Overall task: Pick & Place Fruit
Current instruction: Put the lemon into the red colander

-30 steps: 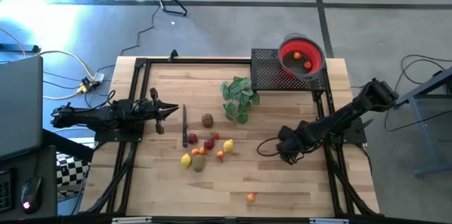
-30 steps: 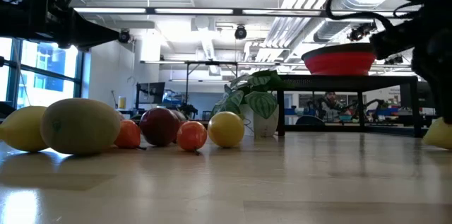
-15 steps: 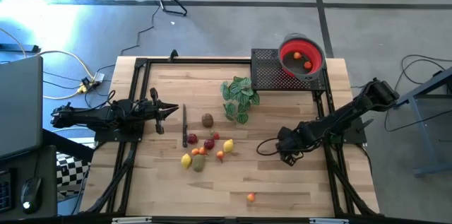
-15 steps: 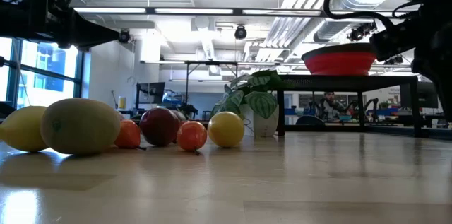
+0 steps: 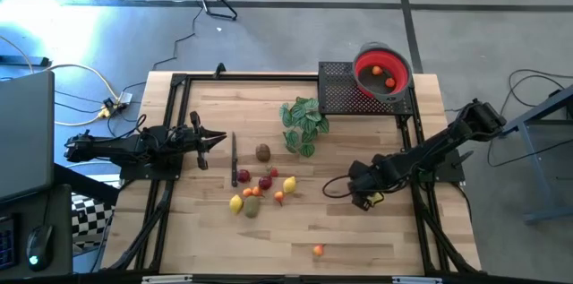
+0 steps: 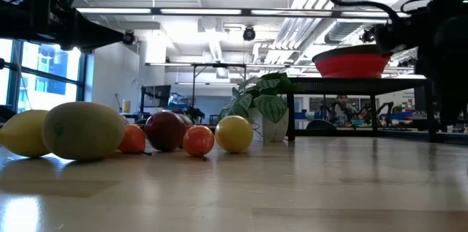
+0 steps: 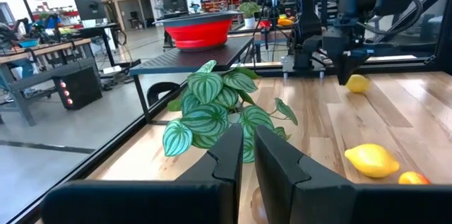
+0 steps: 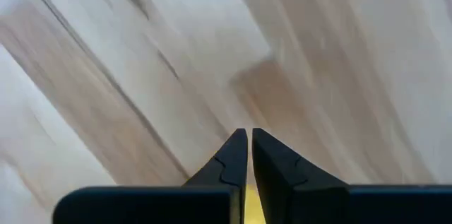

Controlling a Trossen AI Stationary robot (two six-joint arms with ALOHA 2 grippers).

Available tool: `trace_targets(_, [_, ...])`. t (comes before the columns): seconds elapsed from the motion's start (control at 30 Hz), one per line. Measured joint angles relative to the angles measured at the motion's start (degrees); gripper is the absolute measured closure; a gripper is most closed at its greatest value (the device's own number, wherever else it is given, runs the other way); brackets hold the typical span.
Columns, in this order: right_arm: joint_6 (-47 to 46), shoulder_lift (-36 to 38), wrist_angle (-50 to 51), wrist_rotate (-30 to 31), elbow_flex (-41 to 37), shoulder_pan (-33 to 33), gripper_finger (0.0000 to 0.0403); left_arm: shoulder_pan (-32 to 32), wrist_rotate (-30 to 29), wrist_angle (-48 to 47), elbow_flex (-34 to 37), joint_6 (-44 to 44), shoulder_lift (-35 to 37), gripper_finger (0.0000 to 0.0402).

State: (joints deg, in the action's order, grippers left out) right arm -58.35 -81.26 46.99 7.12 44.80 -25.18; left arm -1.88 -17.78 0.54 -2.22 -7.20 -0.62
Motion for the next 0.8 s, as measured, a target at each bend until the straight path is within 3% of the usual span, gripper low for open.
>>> trace_targets(0.17, [-0.1,-0.1,-3.7,-1.0,1.2,2.2,0.0387,0.0,0.0,0.0,0.0,0.0,0.0,0.0368])
trace_targets(0.37, [-2.3,-0.1,1.1,-2.7,8.4,6.3,0.0397,0.0,0.0,0.2,0.0,0.0,0.0,0.0368])
trace_targets(0.63, [-23.1,0.0,16.5,-3.2,19.9,7.2,0.0400,0.0,0.0,0.5,0.0,0.0,0.0,0.0368])
trace_targets(0.8, [-32.7,0.0,21.1,-11.6,22.2,4.8,0.0400,0.0,0.0,0.5,0.0,0.0,0.0,0.0368])
